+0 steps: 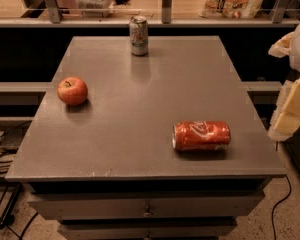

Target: Place coke can upright

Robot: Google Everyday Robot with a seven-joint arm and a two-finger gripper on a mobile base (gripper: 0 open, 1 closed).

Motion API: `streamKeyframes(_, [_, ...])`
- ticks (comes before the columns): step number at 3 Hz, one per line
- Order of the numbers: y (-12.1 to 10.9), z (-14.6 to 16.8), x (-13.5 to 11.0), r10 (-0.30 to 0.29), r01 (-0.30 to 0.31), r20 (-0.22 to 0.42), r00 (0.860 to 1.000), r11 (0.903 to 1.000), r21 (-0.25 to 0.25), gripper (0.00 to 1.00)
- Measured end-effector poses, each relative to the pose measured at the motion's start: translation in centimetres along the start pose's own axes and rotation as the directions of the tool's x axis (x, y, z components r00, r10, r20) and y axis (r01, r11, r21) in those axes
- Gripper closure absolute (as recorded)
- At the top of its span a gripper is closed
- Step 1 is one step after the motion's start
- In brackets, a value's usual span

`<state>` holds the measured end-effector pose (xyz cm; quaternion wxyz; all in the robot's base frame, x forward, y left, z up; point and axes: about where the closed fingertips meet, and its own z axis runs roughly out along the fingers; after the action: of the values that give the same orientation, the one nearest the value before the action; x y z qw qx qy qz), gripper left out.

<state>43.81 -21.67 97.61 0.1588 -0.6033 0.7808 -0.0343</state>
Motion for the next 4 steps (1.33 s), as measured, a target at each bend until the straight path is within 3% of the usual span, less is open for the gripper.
streamKeyframes(1, [0.0, 0.0, 0.0, 0.000, 0.000, 0.000, 1.000, 1.0000, 0.000, 0.00])
streamKeyframes(3, [-1.0, 3.4, -3.6, -0.128, 0.129, -0.099, 0.987, 0.9916, 0.010, 0.00])
streamKeyframes(4, [-1.1, 3.4, -3.8, -0.132, 0.133, -0.097, 0.987, 0.9910, 0.011, 0.00])
